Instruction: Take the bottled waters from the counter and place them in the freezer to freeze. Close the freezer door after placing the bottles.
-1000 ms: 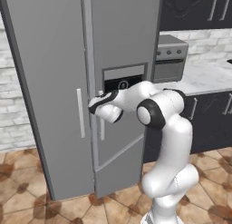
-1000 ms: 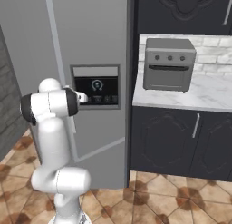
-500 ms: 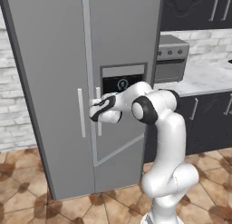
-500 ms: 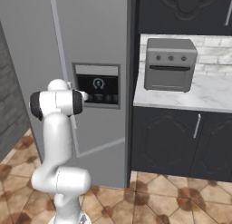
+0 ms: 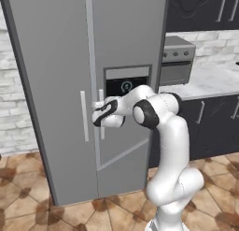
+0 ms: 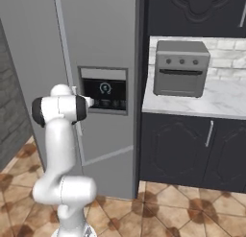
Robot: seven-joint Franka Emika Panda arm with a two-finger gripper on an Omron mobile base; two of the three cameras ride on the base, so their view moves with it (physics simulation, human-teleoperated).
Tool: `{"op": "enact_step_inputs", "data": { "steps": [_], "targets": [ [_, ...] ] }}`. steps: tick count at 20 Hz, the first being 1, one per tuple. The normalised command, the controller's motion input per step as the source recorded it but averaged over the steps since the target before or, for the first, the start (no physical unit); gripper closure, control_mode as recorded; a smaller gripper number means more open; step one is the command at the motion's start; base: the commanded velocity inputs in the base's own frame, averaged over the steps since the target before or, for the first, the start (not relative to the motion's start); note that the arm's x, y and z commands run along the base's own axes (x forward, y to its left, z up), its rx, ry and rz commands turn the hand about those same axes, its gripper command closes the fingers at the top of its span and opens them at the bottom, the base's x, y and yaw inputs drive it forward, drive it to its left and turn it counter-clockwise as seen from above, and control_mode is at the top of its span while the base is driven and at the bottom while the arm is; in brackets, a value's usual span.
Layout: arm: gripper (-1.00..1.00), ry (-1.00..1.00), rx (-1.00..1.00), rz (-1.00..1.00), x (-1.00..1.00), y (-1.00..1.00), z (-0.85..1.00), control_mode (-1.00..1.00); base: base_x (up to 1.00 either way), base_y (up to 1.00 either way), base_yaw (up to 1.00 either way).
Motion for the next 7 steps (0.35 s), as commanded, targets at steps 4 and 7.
{"op": "enact_step_inputs", "data": {
  "steps": [4,7],
  "targets": [
    [-1.00,0.06,-0.03,-0.08,0.48,0.00,0.09,-1.00,0.00,0.00,0.00],
    [-1.00,0.06,-0.03,-0.07,0.42,0.00,0.07,-1.00,0.00,0.00,0.00]
  ]
}}
